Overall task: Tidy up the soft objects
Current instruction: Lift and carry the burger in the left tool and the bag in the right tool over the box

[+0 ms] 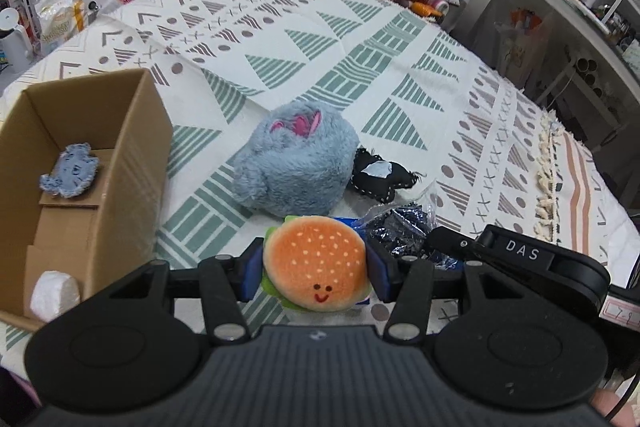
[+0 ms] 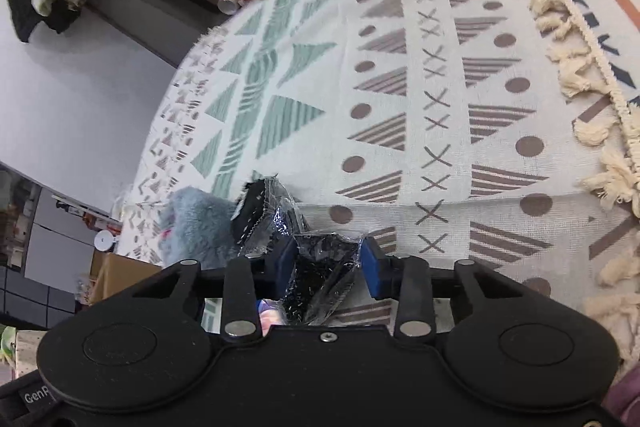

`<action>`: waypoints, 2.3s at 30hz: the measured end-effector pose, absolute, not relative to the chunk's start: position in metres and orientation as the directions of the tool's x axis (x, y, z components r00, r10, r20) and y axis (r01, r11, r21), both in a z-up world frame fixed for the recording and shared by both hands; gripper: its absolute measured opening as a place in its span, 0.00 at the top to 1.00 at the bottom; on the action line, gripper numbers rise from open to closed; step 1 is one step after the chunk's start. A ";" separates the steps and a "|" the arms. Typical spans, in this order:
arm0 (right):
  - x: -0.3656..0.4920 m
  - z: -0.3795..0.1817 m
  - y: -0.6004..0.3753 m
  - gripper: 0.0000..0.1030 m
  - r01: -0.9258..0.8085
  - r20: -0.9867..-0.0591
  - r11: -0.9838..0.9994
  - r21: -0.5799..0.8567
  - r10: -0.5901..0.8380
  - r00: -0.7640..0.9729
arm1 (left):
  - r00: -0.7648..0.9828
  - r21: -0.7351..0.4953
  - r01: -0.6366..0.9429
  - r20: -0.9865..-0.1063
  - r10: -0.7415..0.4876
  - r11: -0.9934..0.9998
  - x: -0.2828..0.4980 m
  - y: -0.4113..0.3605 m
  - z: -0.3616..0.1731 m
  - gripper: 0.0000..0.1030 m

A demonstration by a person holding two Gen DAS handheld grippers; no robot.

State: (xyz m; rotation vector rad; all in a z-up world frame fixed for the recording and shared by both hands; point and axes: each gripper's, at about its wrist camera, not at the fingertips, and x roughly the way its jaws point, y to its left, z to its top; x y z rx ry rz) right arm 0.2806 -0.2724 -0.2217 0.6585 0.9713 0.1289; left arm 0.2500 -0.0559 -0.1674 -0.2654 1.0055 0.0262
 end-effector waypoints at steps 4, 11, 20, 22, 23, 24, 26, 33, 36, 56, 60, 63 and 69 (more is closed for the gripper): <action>0.273 -0.211 -0.273 0.99 0.161 -0.702 0.794 0.586 0.398 0.590 | 0.555 -0.208 -0.145 -0.827 -0.094 0.967 0.237 -0.054 -0.156 0.49; 0.263 -0.202 -0.277 0.98 0.174 -0.683 0.761 0.625 0.426 0.593 | 0.584 -0.203 -0.150 -0.808 -0.079 0.968 0.216 -0.050 -0.139 0.49; 0.257 -0.201 -0.272 0.98 0.193 -0.700 0.771 0.607 0.403 0.589 | 0.603 -0.200 -0.159 -0.795 -0.066 0.967 0.207 -0.043 -0.134 0.49; 0.254 -0.199 -0.273 1.00 0.188 -0.696 0.776 0.603 0.395 0.600 | 0.602 -0.203 -0.161 -0.796 -0.067 0.966 0.207 -0.042 -0.134 0.49; 0.252 -0.199 -0.274 1.00 0.185 -0.692 0.775 0.605 0.396 0.604 | 0.600 -0.205 -0.164 -0.797 -0.068 0.965 0.208 -0.041 -0.134 0.49; 0.251 -0.198 -0.275 1.00 0.183 -0.687 0.772 0.608 0.397 0.609 | 0.598 -0.208 -0.166 -0.799 -0.070 0.964 0.208 -0.040 -0.134 0.49; 0.248 -0.195 -0.279 1.00 0.176 -0.671 0.761 0.624 0.406 0.621 | 0.600 -0.215 -0.164 -0.796 -0.075 0.963 0.208 -0.039 -0.131 0.49; 0.236 -0.174 -0.279 1.00 0.108 -0.593 0.732 0.673 0.447 0.669 | 0.616 -0.226 -0.176 -0.784 -0.072 0.958 0.203 -0.031 -0.120 0.49; 0.228 -0.164 -0.273 1.00 0.074 -0.576 0.738 0.671 0.455 0.679 | 0.621 -0.231 -0.185 -0.781 -0.068 0.955 0.199 -0.024 -0.116 0.49; 0.236 -0.176 -0.290 0.07 0.394 -0.829 0.812 0.431 0.183 0.528 | 0.638 -0.270 -0.213 -0.766 -0.076 0.939 0.182 0.008 -0.094 0.49; 0.241 -0.192 -0.276 0.05 0.386 -0.884 0.858 0.338 0.148 0.444 | 0.646 -0.272 -0.207 -0.760 -0.077 0.940 0.180 0.010 -0.091 0.49; 0.244 -0.195 -0.266 0.05 0.369 -0.900 0.890 0.266 0.092 0.427 | 0.647 -0.276 -0.212 -0.758 -0.076 0.938 0.180 0.013 -0.089 0.49; 0.254 -0.202 -0.251 0.01 0.320 -0.928 0.928 0.192 0.065 0.367 | 0.644 -0.282 -0.208 -0.760 -0.086 0.937 0.179 0.017 -0.092 0.49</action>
